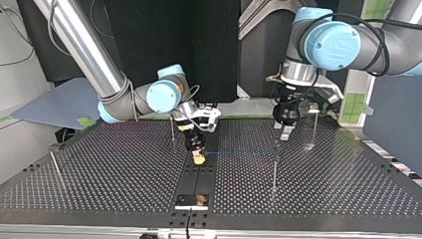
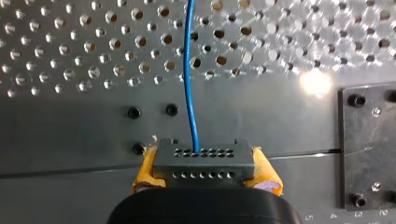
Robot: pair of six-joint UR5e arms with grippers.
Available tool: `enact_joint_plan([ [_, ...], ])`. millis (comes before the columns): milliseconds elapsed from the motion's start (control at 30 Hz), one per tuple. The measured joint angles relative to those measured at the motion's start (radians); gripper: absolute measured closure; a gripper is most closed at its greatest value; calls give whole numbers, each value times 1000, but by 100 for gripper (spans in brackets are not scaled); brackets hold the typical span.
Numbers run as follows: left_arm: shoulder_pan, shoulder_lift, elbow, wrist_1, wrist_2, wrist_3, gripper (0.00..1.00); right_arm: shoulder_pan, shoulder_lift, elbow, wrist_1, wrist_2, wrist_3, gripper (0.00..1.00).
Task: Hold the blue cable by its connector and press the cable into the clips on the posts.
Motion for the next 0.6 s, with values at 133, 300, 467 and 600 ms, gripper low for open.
enact_joint_plan([
  [133, -19, -1, 0, 30, -10, -31, 0, -4, 0, 0, 2, 1, -1, 100],
  [300, -44, -11, 0, 71, -14, -74, 0, -7, 0, 0, 1, 1, 0, 100],
  [467, -71, -43, 20, 86, -23, -114, 0, -7, 0, 0, 0, 0, 0, 100],
  [600, -93, -67, 51, 88, -45, -139, 0, -7, 0, 0, 0, -1, -4, 100],
])
